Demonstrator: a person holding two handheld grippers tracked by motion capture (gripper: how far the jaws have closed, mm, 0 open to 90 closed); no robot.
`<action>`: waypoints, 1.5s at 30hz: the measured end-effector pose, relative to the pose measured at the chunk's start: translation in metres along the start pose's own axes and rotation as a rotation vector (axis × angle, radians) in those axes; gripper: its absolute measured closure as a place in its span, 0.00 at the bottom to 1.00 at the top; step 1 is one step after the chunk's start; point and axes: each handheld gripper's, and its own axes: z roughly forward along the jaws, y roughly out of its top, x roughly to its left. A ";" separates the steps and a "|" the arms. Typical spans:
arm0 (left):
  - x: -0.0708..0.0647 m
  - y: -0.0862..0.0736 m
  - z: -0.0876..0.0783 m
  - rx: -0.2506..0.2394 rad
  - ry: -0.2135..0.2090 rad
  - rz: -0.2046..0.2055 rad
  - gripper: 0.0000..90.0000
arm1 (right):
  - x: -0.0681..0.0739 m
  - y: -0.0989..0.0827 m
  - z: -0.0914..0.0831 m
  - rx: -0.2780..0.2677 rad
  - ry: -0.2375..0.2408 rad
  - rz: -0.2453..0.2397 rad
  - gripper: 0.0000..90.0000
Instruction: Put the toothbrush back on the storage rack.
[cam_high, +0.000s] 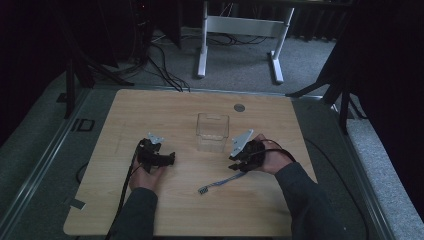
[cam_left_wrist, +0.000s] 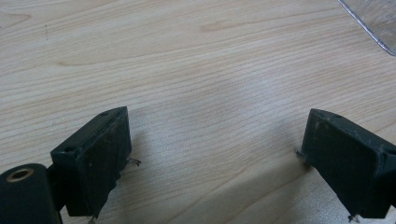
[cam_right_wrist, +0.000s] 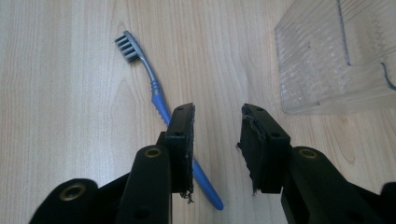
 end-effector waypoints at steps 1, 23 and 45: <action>0.000 0.000 0.000 0.000 0.000 0.000 0.09 | 0.000 0.001 0.001 0.005 0.005 -0.003 0.71; 0.000 0.000 0.000 0.000 0.000 0.000 0.09 | 0.007 0.007 0.017 0.106 0.068 -0.083 0.72; 0.000 0.000 0.000 0.000 0.000 0.000 0.09 | 0.017 0.015 0.035 0.221 0.125 -0.177 0.75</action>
